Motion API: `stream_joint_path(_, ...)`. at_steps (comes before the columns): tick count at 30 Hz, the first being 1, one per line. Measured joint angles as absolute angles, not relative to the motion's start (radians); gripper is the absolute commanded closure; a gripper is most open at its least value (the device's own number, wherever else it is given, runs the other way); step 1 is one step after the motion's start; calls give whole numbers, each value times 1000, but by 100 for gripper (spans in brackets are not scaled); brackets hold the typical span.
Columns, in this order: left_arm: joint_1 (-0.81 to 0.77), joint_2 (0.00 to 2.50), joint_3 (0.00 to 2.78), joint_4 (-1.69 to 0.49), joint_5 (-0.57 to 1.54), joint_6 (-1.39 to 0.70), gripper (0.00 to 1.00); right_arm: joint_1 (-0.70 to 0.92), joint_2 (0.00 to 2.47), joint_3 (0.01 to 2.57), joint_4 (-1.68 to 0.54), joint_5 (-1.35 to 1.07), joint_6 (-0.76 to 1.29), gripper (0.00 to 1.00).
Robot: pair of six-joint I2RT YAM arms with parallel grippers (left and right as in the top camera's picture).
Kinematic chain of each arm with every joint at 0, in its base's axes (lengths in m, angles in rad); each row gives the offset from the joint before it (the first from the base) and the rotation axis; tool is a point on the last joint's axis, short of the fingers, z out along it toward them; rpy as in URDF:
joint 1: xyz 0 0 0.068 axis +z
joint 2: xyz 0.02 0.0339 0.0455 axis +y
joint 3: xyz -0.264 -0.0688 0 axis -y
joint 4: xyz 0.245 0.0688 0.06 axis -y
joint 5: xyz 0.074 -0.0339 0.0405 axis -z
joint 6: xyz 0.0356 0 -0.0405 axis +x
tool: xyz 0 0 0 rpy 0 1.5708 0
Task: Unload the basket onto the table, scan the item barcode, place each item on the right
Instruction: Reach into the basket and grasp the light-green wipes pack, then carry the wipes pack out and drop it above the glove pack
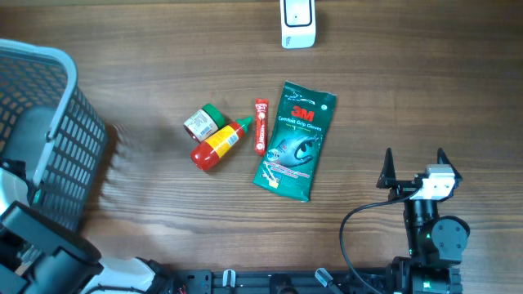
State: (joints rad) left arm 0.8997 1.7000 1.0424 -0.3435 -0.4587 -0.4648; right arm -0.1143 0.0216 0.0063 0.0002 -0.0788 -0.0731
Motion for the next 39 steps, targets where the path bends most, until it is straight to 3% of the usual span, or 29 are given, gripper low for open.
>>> stream_joint_path(9,900,1814,1042,-246,-455,-461,2,-114,22,6,0,-79,-73,0)
stream_joint_path(10,900,1823,1042,-242,-455,-461,9,-114,22,6,0,-79,-73,0)
stream_joint_path(15,900,1834,1042,-229,-455,-456,66,-114,22,6,1,-79,-73,0)
stream_joint_path(17,900,1834,1043,-226,-460,-448,81,-114,22,6,0,-79,-73,0)
stream_joint_path(18,900,1834,1044,-222,-467,-450,94,-114,22,6,1,-79,-73,0)
stream_joint_path(19,900,1834,1045,-222,-472,-448,96,-114,22,6,0,-79,-73,0)
stream_joint_path(30,900,1732,1035,-265,-406,-447,96,-114,22,6,0,-79,-73,0)
stream_joint_path(39,751,1227,1026,-279,-364,-448,96,-114,22,6,0,-79,-73,0)
